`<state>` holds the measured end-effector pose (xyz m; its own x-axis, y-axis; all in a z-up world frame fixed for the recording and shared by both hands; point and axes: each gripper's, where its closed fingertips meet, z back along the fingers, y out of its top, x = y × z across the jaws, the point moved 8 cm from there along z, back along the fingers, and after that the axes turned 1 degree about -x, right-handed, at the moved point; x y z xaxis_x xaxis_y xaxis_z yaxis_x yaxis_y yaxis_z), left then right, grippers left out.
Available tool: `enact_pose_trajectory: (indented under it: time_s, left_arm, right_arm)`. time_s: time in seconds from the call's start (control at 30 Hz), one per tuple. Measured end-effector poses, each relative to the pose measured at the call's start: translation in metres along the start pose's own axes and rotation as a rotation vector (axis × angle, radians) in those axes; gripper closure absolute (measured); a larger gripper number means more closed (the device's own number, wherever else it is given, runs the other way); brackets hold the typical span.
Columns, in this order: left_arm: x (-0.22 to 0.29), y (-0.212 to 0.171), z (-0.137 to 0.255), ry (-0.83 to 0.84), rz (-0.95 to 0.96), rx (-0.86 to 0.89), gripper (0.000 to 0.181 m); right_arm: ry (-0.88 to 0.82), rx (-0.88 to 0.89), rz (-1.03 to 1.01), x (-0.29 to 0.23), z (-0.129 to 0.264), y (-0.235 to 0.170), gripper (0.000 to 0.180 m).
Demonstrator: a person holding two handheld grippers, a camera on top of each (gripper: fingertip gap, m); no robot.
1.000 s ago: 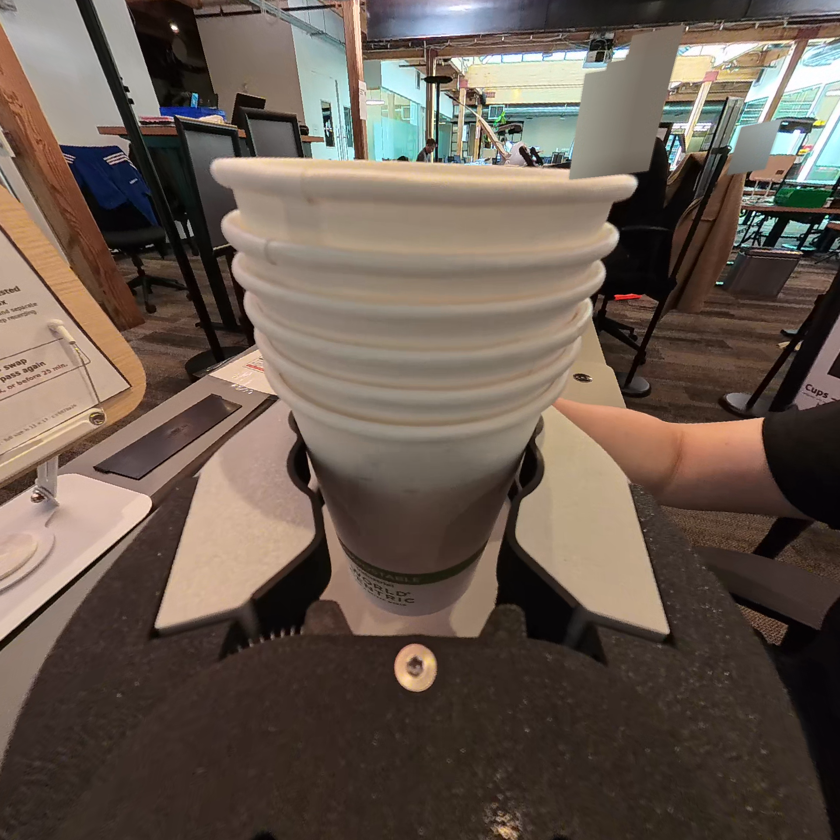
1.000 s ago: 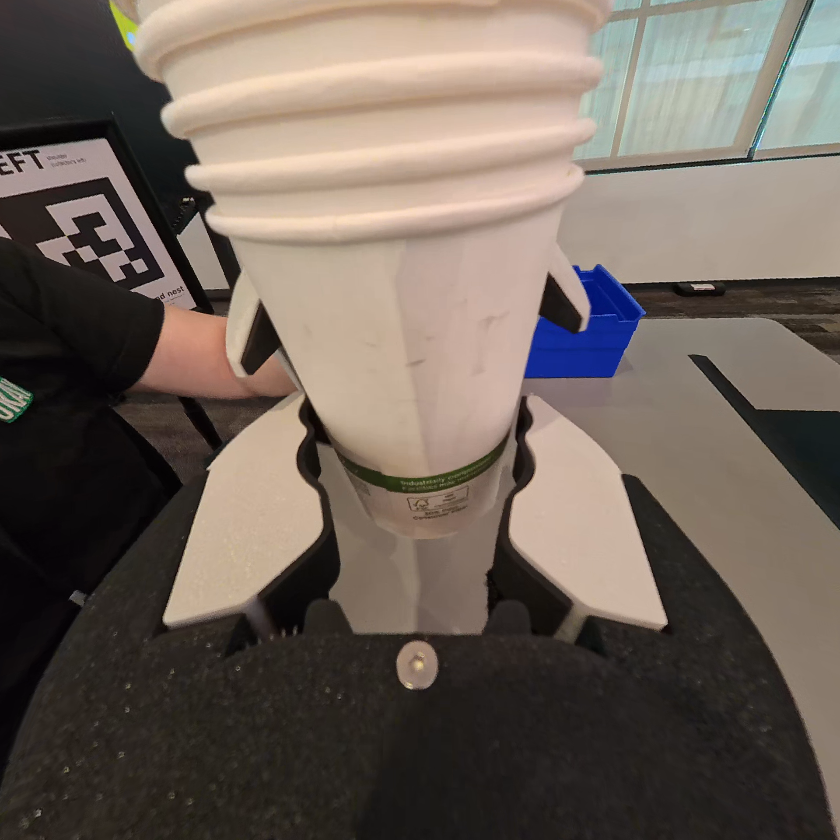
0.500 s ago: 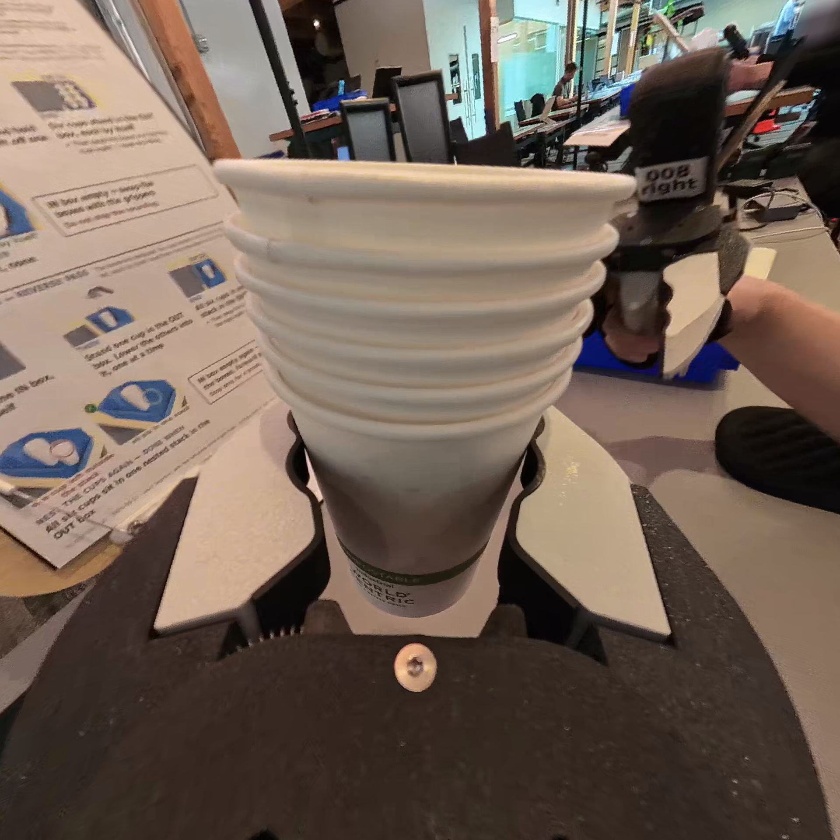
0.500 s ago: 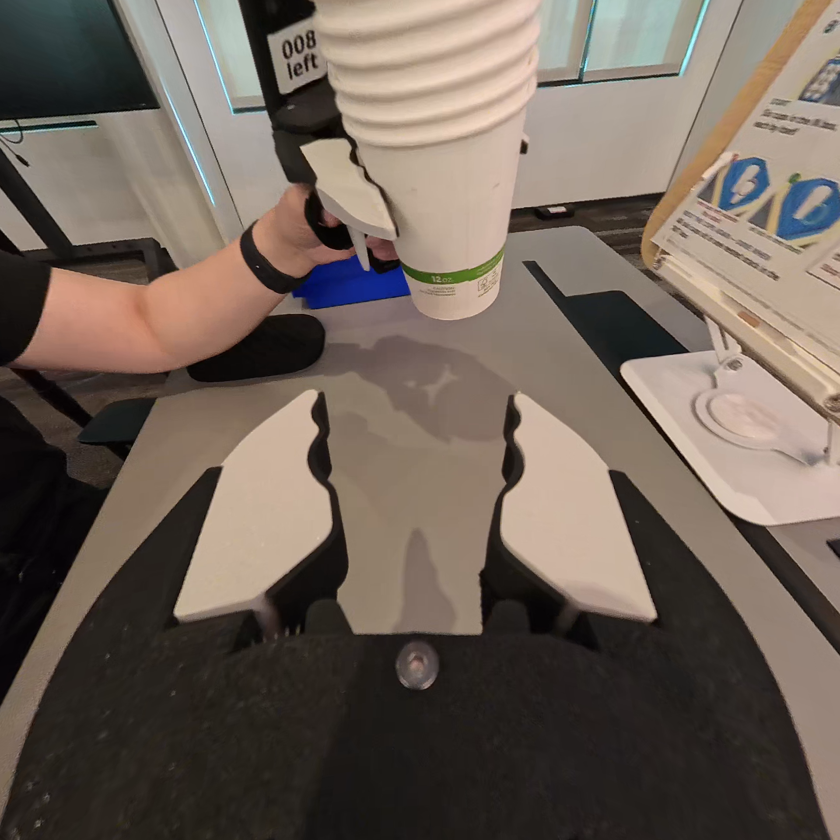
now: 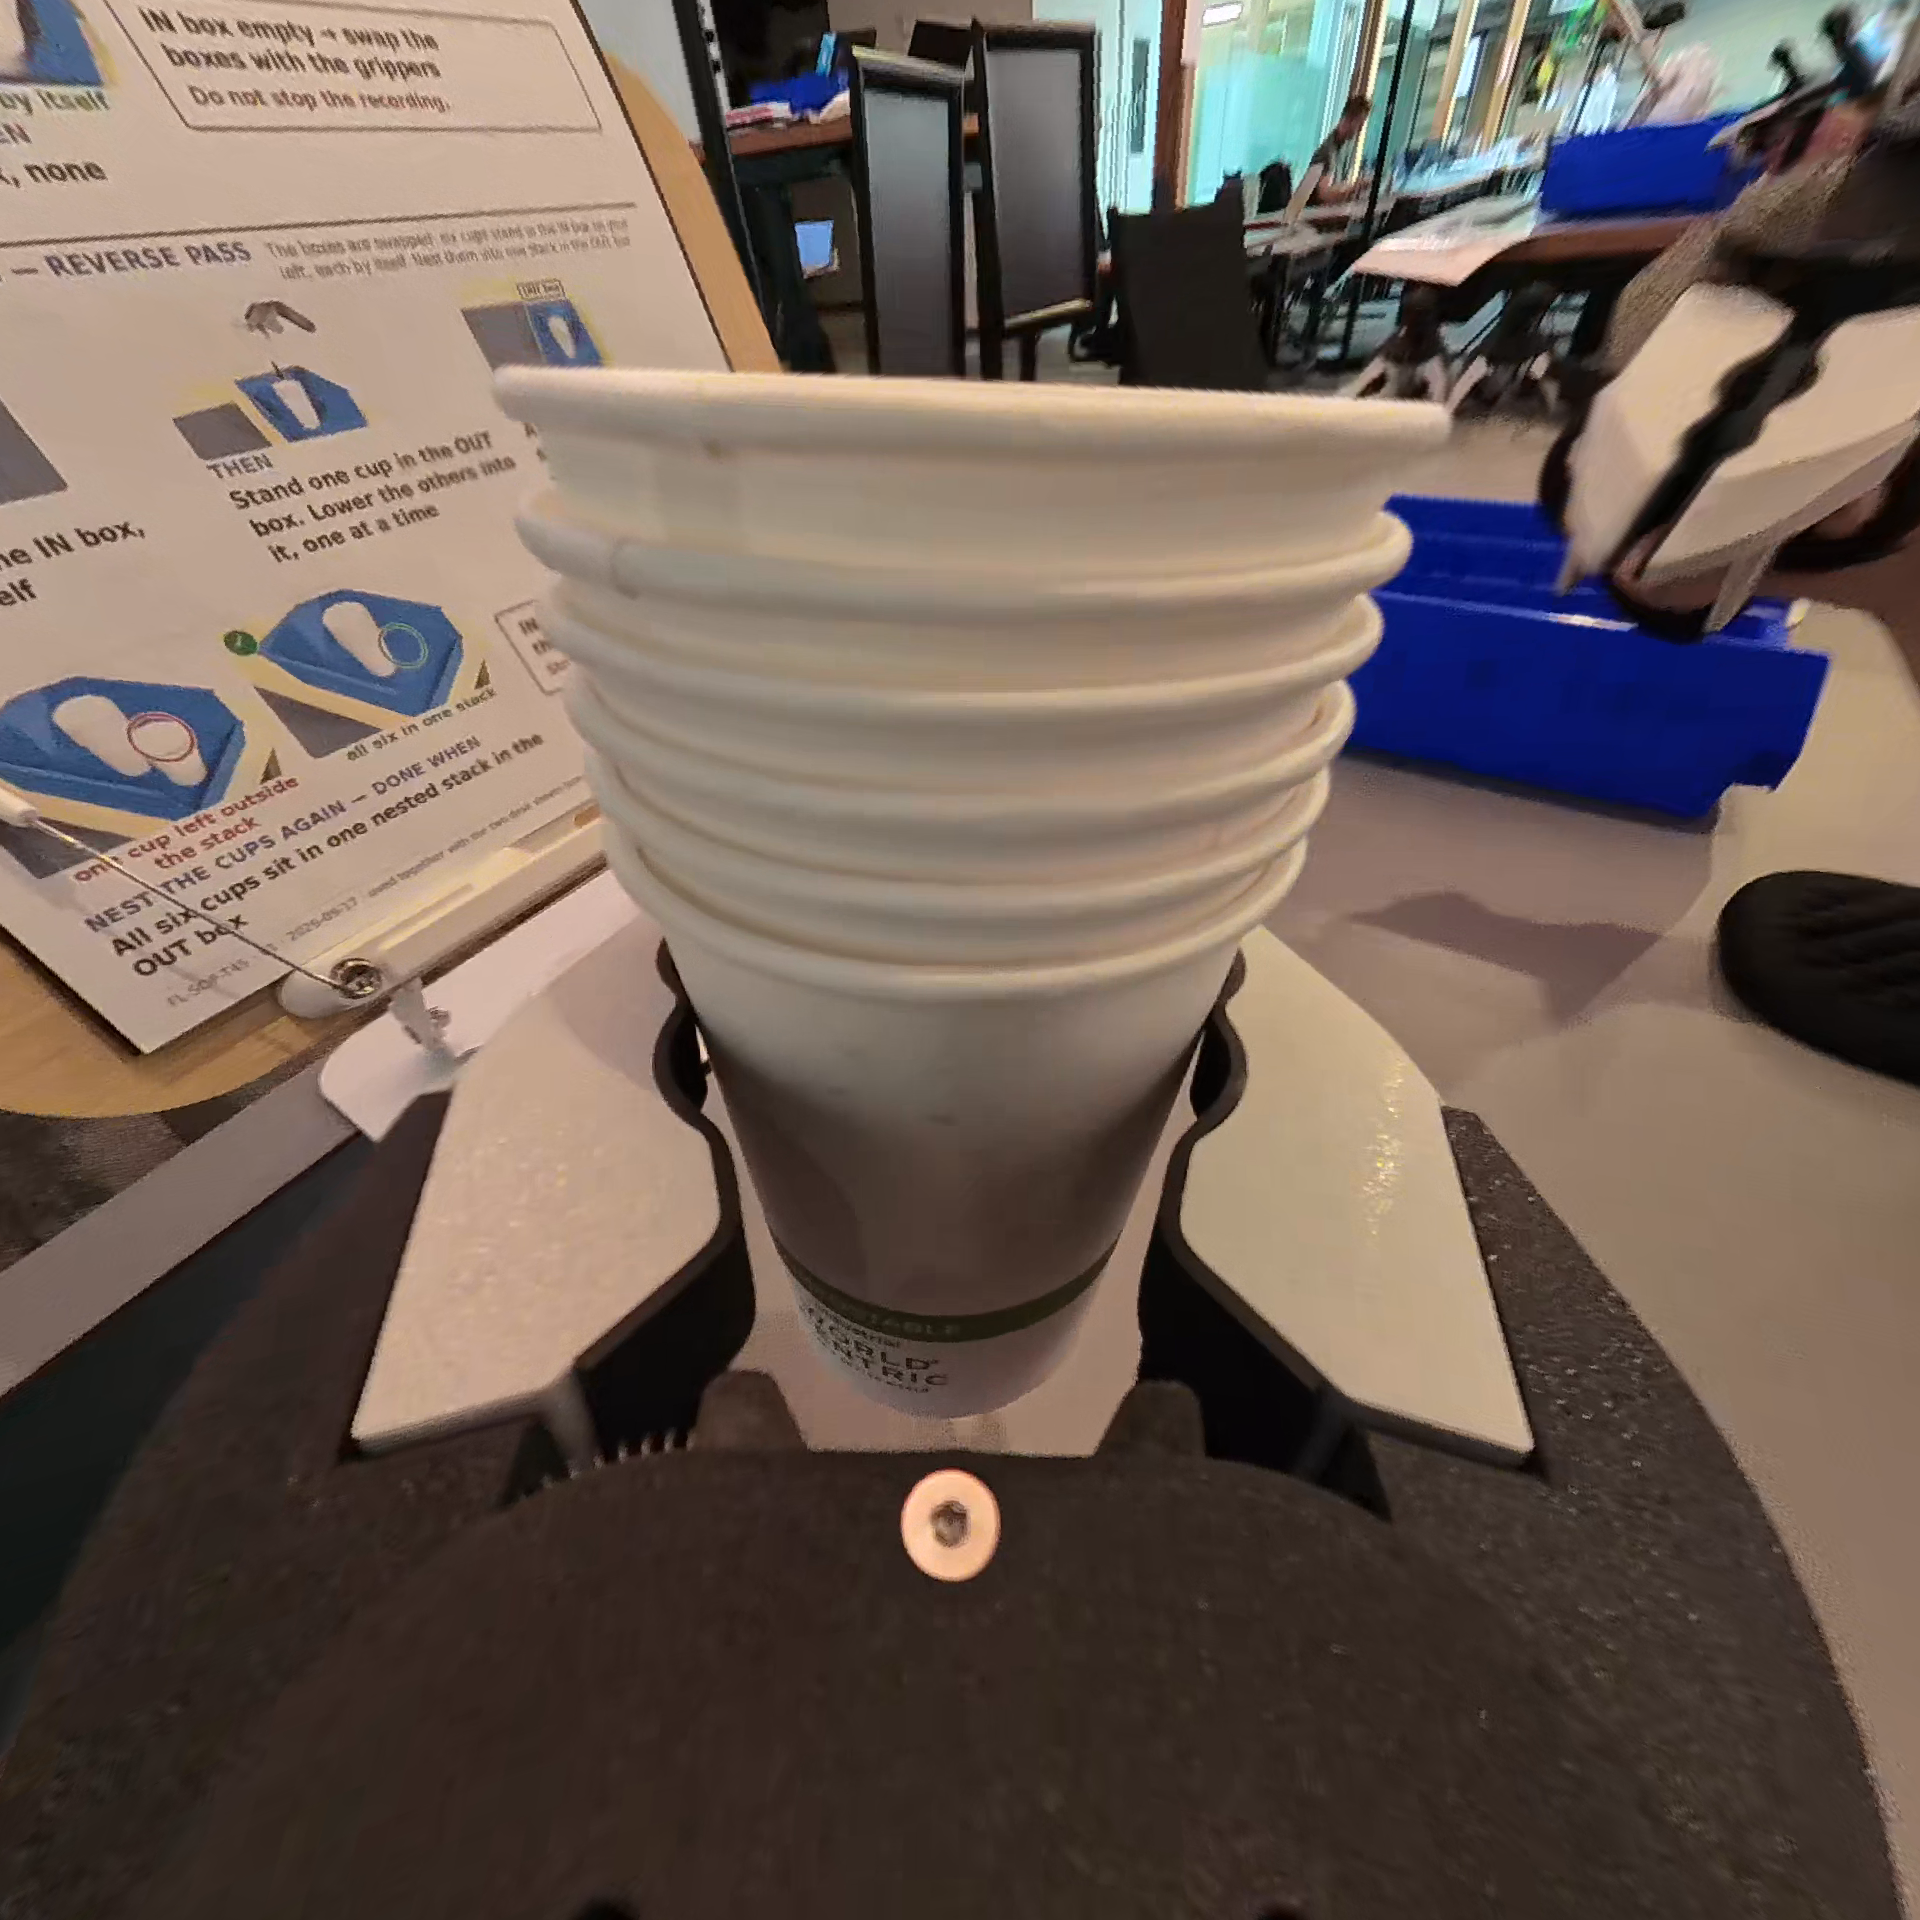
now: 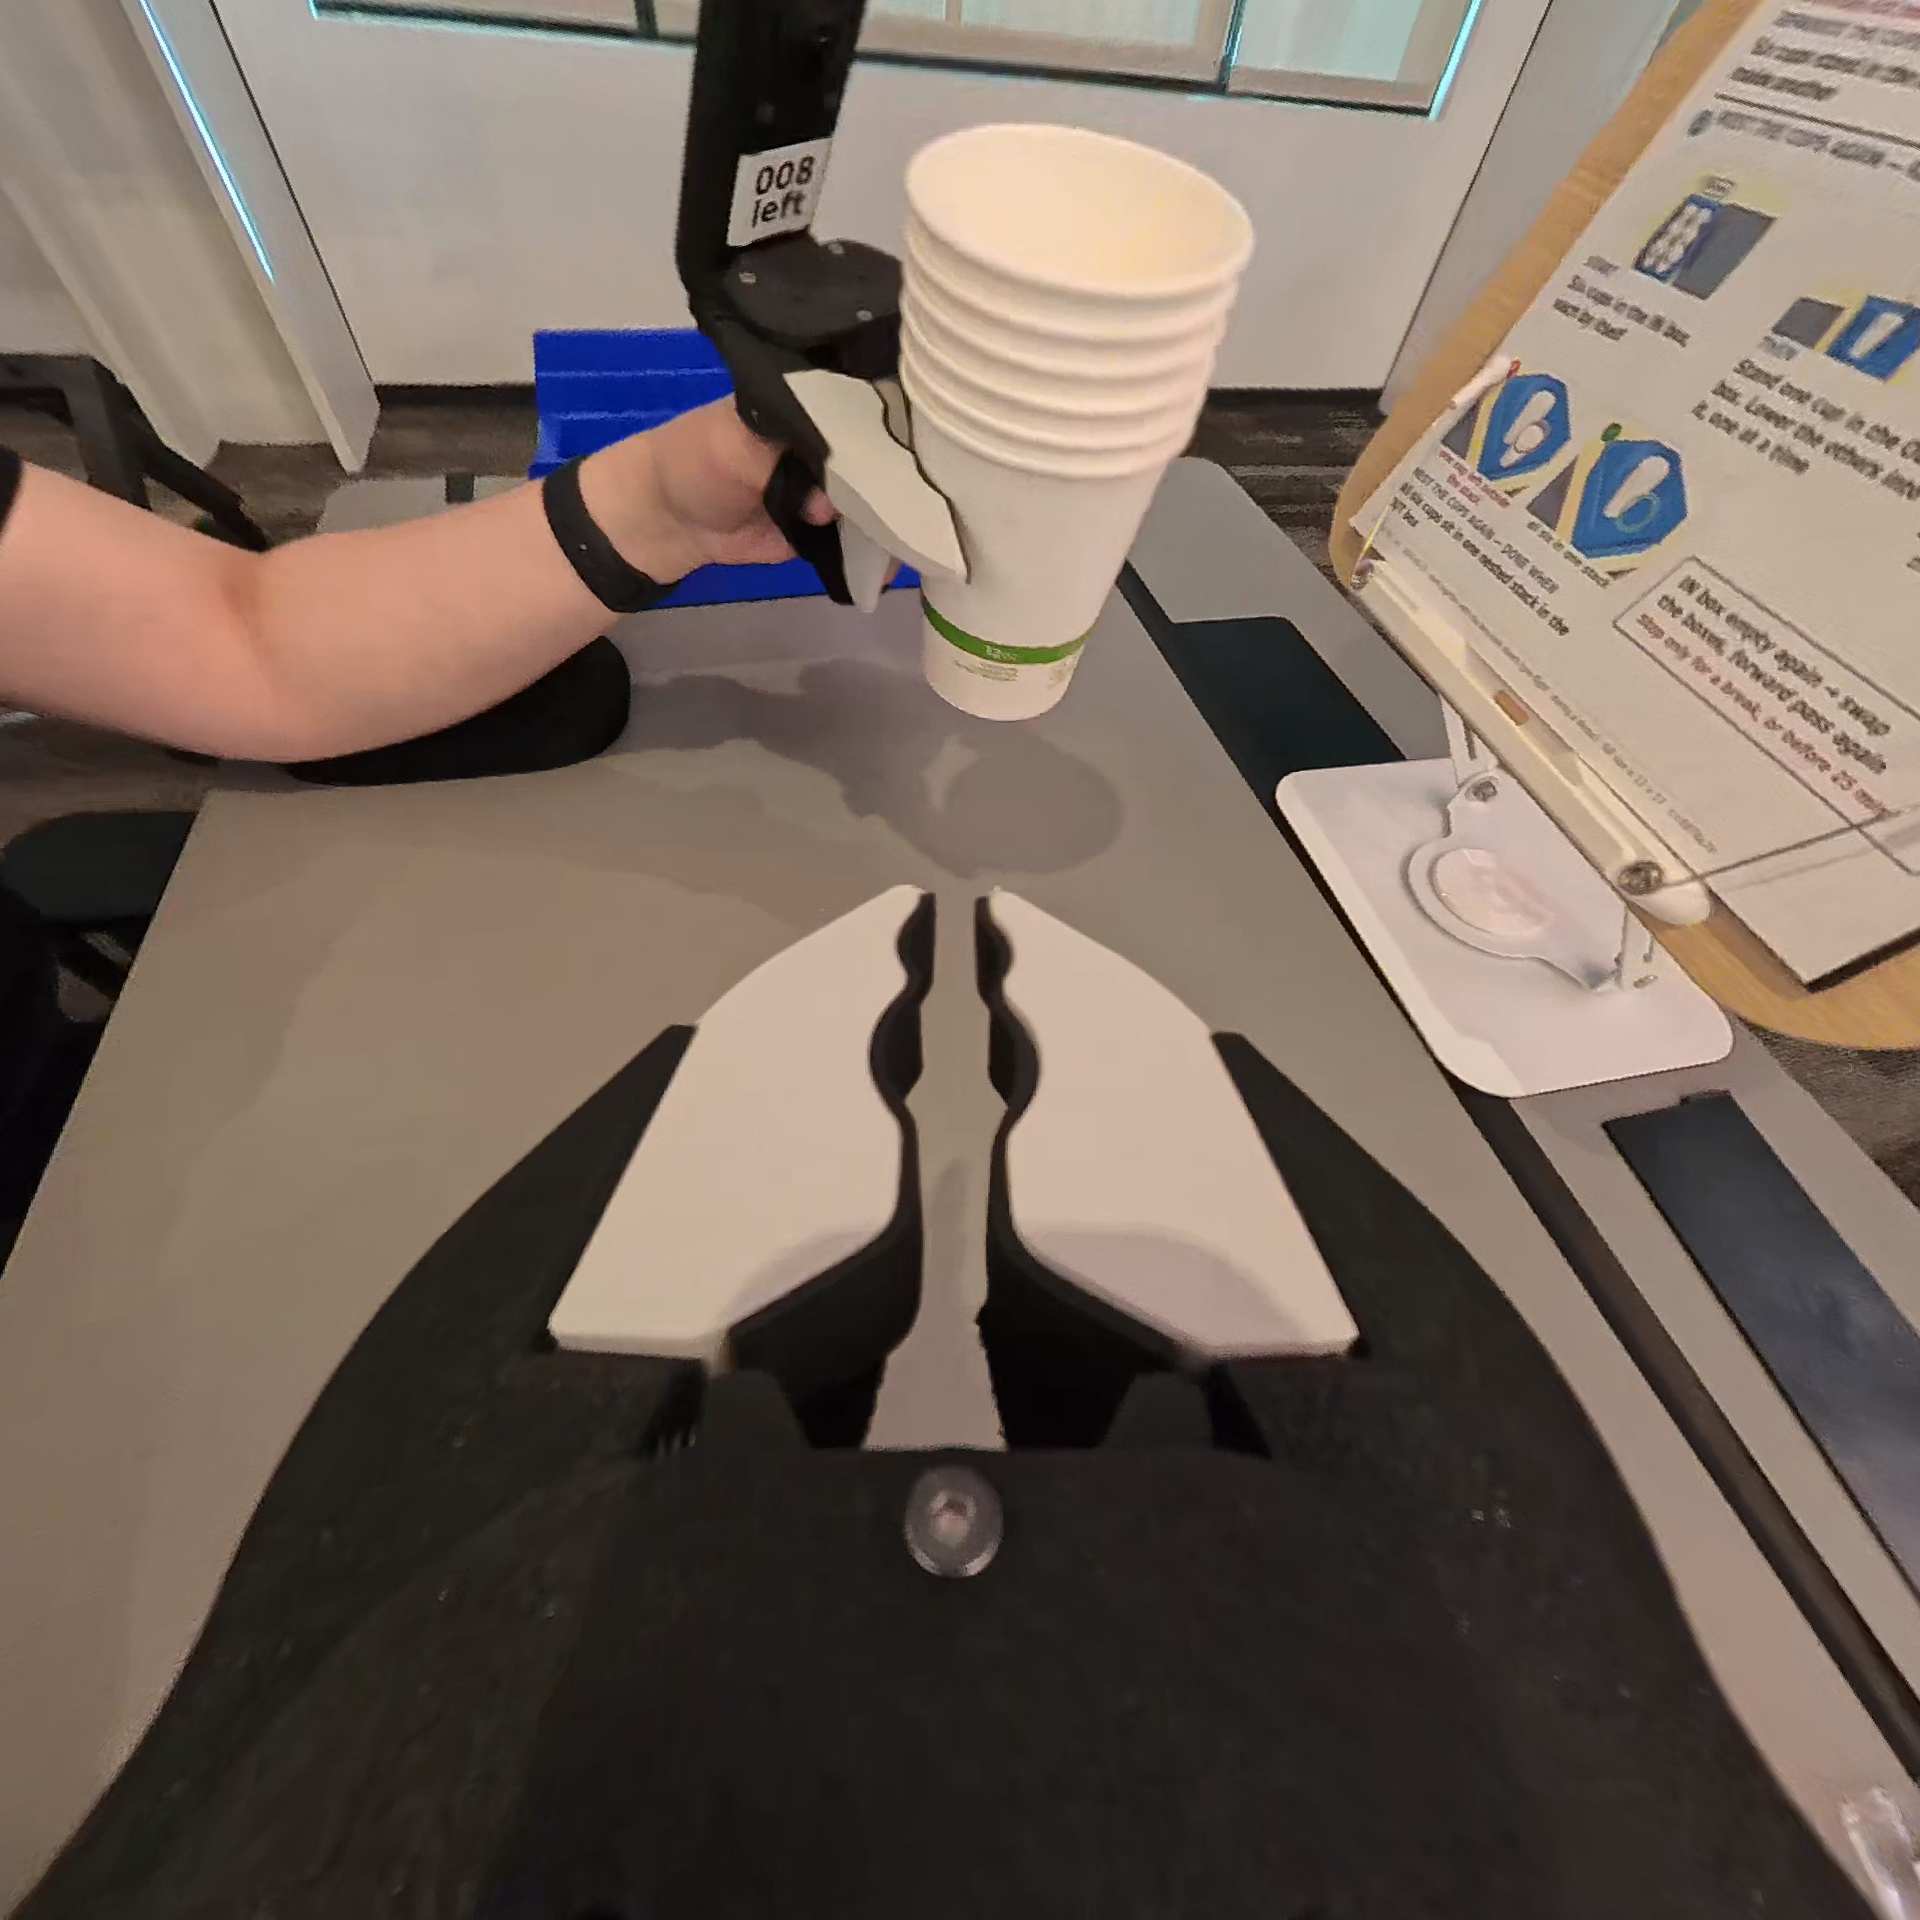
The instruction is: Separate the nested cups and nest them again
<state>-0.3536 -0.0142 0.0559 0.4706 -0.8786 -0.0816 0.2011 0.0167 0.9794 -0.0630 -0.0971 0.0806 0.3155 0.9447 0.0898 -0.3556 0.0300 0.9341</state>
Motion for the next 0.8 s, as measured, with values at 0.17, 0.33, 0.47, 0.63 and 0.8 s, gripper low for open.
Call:
enact_pose_trajectory:
  time_s: [0.17, 0.33, 0.47, 0.63, 0.8]
  left_arm:
    - [0.006, -0.004, -0.012, -0.022, -0.018, -0.017, 0.088]
    - [0.012, -0.007, -0.021, -0.050, -0.001, -0.009, 0.088]
    - [0.011, -0.008, -0.022, -0.032, -0.015, -0.025, 0.088]
    - [0.008, -0.011, -0.021, -0.018, -0.014, -0.040, 0.088]
    - [0.010, -0.012, -0.023, -0.029, -0.021, -0.039, 0.088]
  right_arm:
    - [0.016, -0.068, 0.018, -0.011, -0.014, 0.026, 0.180]
    - [0.010, -0.247, 0.099, -0.022, -0.035, 0.062, 0.168]
    - [-0.005, -0.369, 0.185, -0.027, -0.057, 0.094, 0.160]
    - [-0.001, -0.439, 0.237, -0.025, -0.088, 0.129, 0.158]
    - [0.001, -0.507, 0.277, -0.018, -0.116, 0.140, 0.161]
